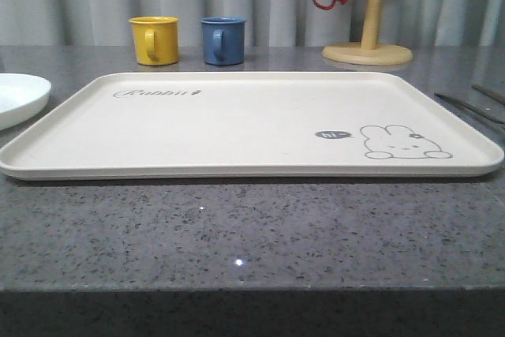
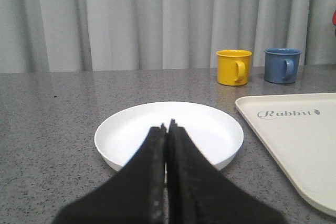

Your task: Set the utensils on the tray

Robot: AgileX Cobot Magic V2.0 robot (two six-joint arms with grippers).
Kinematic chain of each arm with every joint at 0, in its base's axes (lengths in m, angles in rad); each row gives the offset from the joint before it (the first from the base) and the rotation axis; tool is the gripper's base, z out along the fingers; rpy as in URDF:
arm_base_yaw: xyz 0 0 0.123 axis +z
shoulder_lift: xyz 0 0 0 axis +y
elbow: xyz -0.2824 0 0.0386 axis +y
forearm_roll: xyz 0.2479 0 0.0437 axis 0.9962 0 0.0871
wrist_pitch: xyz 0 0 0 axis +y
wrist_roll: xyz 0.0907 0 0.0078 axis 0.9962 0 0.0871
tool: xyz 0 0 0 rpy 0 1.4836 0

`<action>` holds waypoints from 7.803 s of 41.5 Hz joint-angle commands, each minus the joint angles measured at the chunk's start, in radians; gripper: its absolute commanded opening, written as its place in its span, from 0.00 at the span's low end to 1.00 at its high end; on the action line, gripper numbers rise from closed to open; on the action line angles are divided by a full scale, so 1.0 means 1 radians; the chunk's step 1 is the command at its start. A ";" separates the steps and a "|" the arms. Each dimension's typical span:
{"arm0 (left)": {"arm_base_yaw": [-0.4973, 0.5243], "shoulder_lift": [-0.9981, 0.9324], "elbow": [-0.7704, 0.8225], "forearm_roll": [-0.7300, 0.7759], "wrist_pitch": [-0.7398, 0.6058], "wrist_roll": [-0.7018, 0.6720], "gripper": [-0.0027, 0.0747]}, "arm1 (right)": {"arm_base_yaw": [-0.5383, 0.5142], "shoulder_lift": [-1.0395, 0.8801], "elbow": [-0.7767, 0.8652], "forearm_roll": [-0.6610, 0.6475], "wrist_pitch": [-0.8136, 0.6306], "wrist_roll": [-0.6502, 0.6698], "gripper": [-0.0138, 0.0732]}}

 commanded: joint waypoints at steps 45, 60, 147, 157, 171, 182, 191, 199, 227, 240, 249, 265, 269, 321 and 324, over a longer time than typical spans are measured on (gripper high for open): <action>0.002 -0.009 -0.280 0.000 0.038 -0.001 0.01 | -0.006 0.045 -0.352 -0.011 0.159 -0.002 0.08; 0.002 0.284 -0.698 0.001 0.439 -0.001 0.01 | -0.006 0.373 -0.718 -0.021 0.471 -0.003 0.08; 0.470 1.443 -1.092 -0.570 0.764 0.457 0.73 | -0.006 0.671 -0.734 -0.026 0.595 -0.038 0.73; 0.470 1.523 -1.092 -0.654 0.728 0.514 0.73 | -0.006 0.671 -0.734 -0.026 0.595 -0.038 0.73; 0.470 1.561 -1.092 -0.654 0.715 0.533 0.59 | -0.006 0.671 -0.734 -0.026 0.595 -0.038 0.73; 0.470 1.561 -1.092 -0.654 0.723 0.533 0.25 | -0.006 0.671 -0.734 -0.026 0.595 -0.038 0.73; 0.470 1.557 -1.092 -0.651 0.719 0.533 0.01 | -0.006 0.671 -0.734 -0.026 0.595 -0.038 0.73; 0.470 1.496 -1.142 -0.663 0.767 0.533 0.01 | -0.006 0.671 -0.734 -0.026 0.595 -0.038 0.73; -0.015 1.517 -1.288 -0.706 0.901 0.542 0.01 | -0.006 0.671 -0.734 -0.026 0.595 -0.038 0.73; -0.070 1.637 -1.288 -0.706 0.836 0.542 0.01 | -0.006 0.671 -0.734 -0.026 0.595 -0.038 0.73; -0.070 1.683 -1.288 -0.706 0.822 0.542 0.04 | -0.006 0.671 -0.734 -0.026 0.595 -0.038 0.73; -0.070 1.661 -1.289 -0.677 0.840 0.542 0.59 | -0.006 0.671 -0.734 -0.026 0.595 -0.038 0.73; -0.086 1.604 -1.289 -0.641 0.834 0.542 0.59 | -0.006 0.671 -0.734 -0.026 0.595 -0.038 0.73; -0.616 0.897 -0.926 0.097 0.801 -0.070 0.55 | 0.042 0.742 -0.813 -0.025 0.699 -0.039 0.73; -0.616 0.897 -0.926 0.097 0.793 -0.070 0.55 | 0.062 0.799 -0.861 -0.026 0.773 -0.046 0.73</action>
